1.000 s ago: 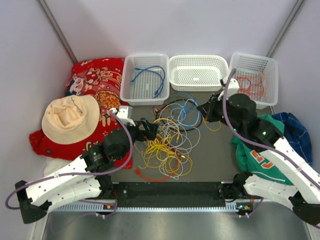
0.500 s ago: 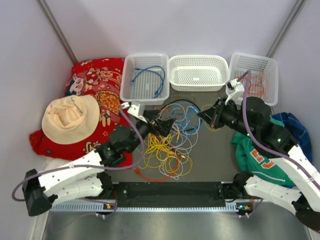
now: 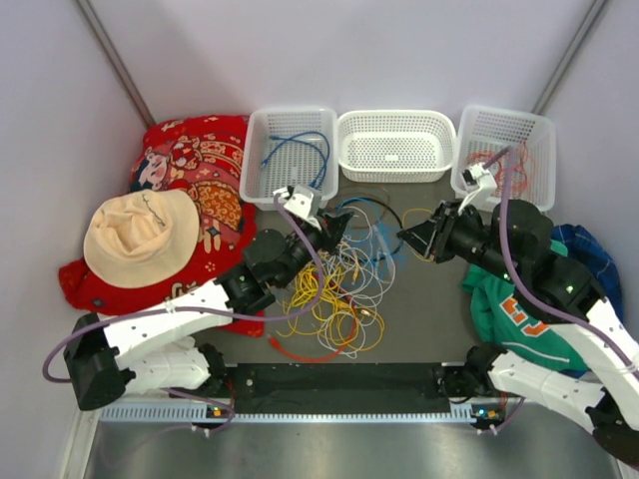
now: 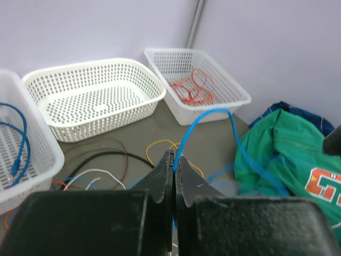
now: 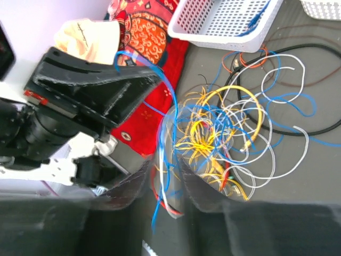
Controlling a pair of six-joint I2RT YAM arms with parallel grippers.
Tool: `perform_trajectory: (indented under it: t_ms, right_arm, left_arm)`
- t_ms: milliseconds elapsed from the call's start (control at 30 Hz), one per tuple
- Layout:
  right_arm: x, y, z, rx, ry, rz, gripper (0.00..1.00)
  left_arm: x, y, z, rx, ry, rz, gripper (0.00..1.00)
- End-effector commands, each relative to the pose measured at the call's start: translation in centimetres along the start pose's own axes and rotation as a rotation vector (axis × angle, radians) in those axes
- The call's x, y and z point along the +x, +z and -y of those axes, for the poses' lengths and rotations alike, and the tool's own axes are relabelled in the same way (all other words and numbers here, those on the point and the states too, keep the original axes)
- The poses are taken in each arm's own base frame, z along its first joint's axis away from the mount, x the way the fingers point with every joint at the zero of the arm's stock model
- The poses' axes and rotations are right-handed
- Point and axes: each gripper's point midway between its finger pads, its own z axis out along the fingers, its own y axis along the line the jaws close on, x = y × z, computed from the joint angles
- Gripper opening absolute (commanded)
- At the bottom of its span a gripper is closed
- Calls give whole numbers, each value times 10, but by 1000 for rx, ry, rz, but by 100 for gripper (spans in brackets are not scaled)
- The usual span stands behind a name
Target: Untangle the cables
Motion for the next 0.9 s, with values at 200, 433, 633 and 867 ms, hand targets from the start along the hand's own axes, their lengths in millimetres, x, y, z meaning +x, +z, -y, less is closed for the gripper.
perform_trajectory:
  t_ms: [200, 433, 633, 867]
  right_arm:
    - [-5, -12, 9, 41, 3, 66, 61]
    - [0, 2, 7, -10, 17, 88, 60]
    - [-2, 19, -1, -63, -4, 101, 60]
    - [-10, 24, 15, 36, 12, 140, 60]
  left_arm:
    - [-164, 0, 16, -48, -42, 169, 0]
    - [-205, 8, 48, 43, -77, 104, 0]
    - [-220, 11, 51, 42, -86, 114, 0]
    - [-205, 17, 37, -32, -38, 73, 0]
